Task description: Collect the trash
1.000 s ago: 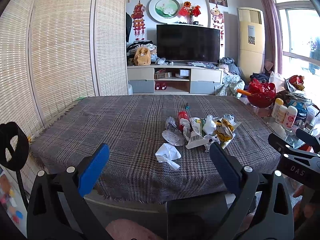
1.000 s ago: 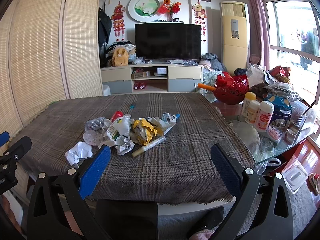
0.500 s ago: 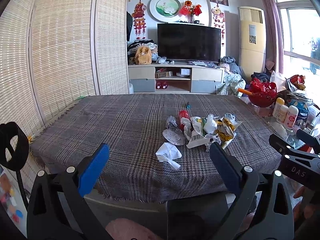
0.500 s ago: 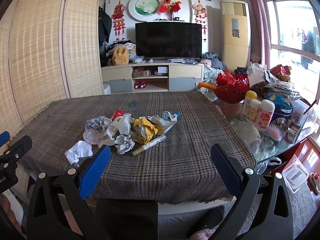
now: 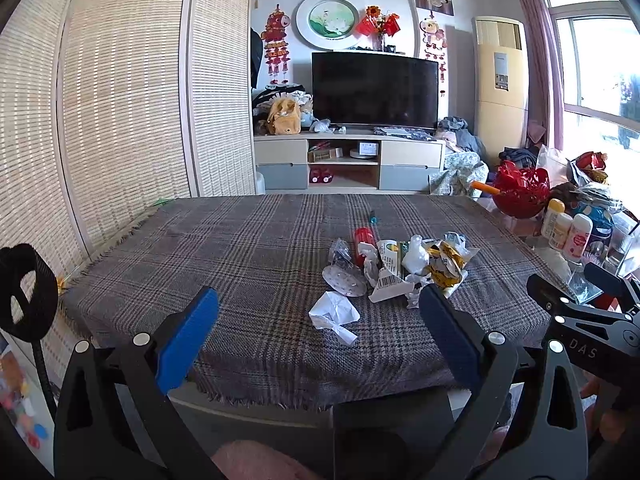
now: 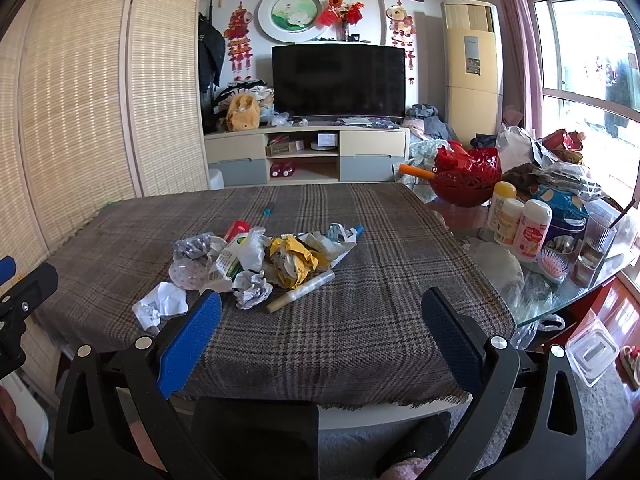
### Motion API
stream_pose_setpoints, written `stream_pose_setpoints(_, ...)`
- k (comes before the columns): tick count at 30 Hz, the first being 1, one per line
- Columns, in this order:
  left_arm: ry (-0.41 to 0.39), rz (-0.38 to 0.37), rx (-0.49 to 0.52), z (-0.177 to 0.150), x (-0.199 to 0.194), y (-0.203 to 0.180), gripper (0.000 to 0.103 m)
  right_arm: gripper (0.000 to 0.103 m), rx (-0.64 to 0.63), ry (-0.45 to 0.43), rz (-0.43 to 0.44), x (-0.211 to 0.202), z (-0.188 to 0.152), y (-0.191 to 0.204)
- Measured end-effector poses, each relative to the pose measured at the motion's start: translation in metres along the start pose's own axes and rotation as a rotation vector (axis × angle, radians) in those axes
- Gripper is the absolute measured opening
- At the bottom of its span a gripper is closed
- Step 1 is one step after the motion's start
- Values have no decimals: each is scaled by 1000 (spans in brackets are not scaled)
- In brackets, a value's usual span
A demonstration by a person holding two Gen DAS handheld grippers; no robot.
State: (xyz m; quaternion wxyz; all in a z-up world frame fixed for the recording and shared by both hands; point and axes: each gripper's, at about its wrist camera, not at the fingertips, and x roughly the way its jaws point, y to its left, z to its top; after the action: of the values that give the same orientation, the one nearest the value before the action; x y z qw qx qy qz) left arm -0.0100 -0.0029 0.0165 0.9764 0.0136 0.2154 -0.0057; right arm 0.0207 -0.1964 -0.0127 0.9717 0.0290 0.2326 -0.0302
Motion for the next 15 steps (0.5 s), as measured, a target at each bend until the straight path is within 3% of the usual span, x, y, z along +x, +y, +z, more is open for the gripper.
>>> stream_pose_setpoints(15,-15,-9,0,3,-3,-2,95,100,13,-8,-3,-1,0,-4)
